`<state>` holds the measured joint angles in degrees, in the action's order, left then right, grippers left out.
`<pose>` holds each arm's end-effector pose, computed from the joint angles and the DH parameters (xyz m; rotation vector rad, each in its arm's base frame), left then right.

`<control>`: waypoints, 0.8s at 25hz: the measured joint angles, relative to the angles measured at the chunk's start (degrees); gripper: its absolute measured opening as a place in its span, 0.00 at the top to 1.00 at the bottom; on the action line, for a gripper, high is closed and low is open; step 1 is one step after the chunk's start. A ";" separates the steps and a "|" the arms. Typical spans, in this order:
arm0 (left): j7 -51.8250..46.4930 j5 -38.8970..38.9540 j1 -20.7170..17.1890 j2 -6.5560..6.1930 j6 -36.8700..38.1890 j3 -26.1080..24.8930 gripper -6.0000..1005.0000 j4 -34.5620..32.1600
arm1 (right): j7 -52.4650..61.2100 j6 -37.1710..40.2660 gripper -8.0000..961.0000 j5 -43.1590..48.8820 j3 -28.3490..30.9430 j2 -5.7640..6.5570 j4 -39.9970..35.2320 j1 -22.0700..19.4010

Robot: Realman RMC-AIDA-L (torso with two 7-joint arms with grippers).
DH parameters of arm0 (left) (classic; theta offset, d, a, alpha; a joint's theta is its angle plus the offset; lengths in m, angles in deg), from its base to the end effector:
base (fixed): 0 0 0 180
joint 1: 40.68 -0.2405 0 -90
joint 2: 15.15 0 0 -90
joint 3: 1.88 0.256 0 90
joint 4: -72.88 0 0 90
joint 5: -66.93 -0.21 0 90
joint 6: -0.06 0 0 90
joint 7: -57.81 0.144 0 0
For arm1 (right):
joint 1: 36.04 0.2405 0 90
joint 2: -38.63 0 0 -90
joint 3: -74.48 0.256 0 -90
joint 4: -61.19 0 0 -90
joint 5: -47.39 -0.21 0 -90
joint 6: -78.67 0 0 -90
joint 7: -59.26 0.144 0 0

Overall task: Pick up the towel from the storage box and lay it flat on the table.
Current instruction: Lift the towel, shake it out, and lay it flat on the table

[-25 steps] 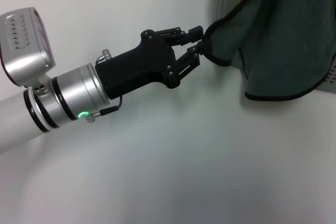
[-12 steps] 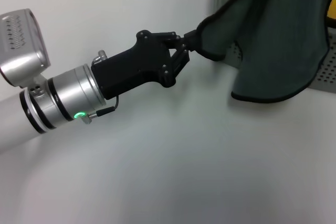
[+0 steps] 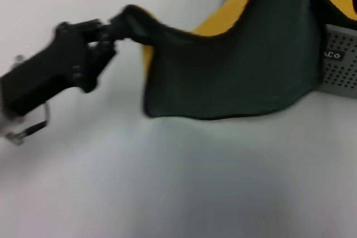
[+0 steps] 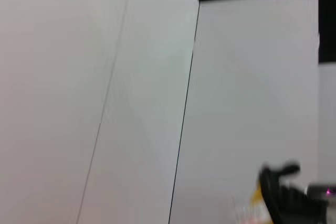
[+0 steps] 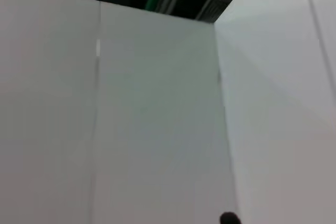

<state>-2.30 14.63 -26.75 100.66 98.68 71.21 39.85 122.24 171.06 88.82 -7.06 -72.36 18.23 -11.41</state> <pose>-0.2479 0.2684 0.0299 -2.2854 -0.3337 -1.4749 0.1657 0.3285 0.0637 -2.3475 0.0052 1.5749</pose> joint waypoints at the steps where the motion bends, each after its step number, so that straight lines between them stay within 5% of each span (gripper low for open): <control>1: -0.53 0.00 -0.59 -0.41 1.14 -0.74 0.97 -0.02 | 1.22 1.21 0.98 0.98 0.02 0.00 0.21 -0.35; 8: -2.39 -0.59 -6.67 -2.78 16.24 -3.10 0.97 -0.47 | 4.68 7.94 0.98 4.74 -0.25 -0.54 0.60 -4.13; 15: -11.00 -0.09 -15.76 -1.93 17.69 -6.18 0.97 -8.35 | 5.31 15.62 0.97 8.90 -0.81 -2.96 4.94 -6.37; 20: -14.37 -0.30 -16.33 -1.14 16.94 -8.43 0.97 -8.98 | 3.66 15.84 0.97 11.87 -0.78 -4.79 11.33 -3.79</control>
<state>-16.67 14.33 -43.08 99.52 115.62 62.78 30.87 125.90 186.90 100.70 -7.84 -77.15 29.56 -15.21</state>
